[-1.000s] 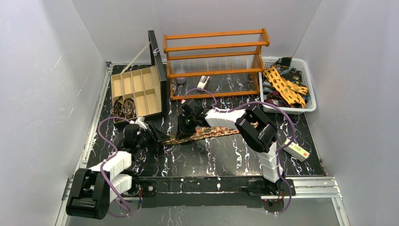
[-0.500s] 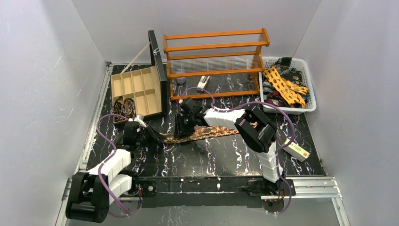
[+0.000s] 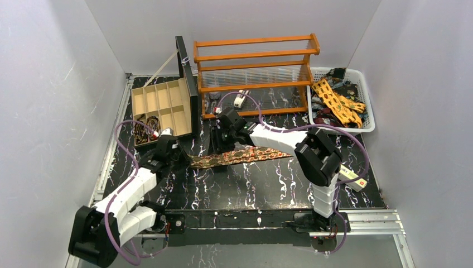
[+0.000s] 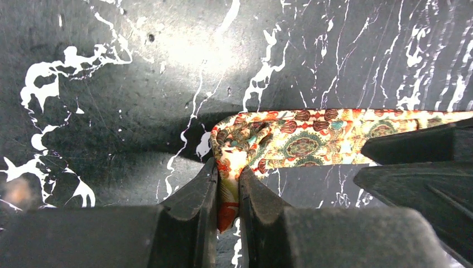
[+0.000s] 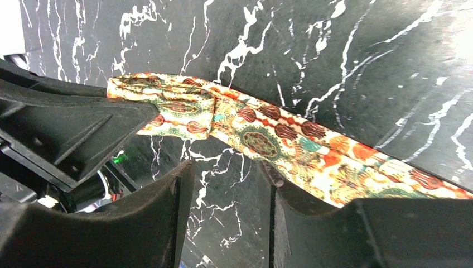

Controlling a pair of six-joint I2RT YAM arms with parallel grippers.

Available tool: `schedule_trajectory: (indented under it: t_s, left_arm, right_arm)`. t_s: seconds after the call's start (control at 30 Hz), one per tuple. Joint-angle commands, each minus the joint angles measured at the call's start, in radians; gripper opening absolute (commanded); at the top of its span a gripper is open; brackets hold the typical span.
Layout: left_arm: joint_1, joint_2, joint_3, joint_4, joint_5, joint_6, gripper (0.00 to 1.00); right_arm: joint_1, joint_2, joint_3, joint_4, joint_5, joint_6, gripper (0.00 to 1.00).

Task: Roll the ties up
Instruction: Roll the tie at the center of the board.

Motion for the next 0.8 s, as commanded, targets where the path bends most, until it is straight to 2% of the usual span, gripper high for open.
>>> schedule_trajectory:
  t_s: [0.0, 0.3, 0.63, 0.77]
  left_arm:
    - [-0.119, 0.074, 0.131, -0.16, -0.28, 0.003, 0.0]
    - [-0.352, 0.237, 0.305, -0.378, -0.661, -0.07, 0.0]
    - [-0.551, 0.468, 0.482, -0.547, -0.899, -0.136, 0.0]
    - [-0.606, 0.572, 0.537, -0.595, -0.943, -0.155, 0.0]
  right_arm:
    - [-0.03, -0.068, -0.04, -0.012, 0.047, -0.021, 0.54]
    - [-0.091, -0.153, -0.129, -0.017, 0.096, -0.007, 0.56]
    - [-0.155, -0.215, -0.208, -0.012, 0.114, 0.026, 0.57]
    - [-0.2, -0.244, -0.248, 0.003, 0.116, 0.049, 0.57]
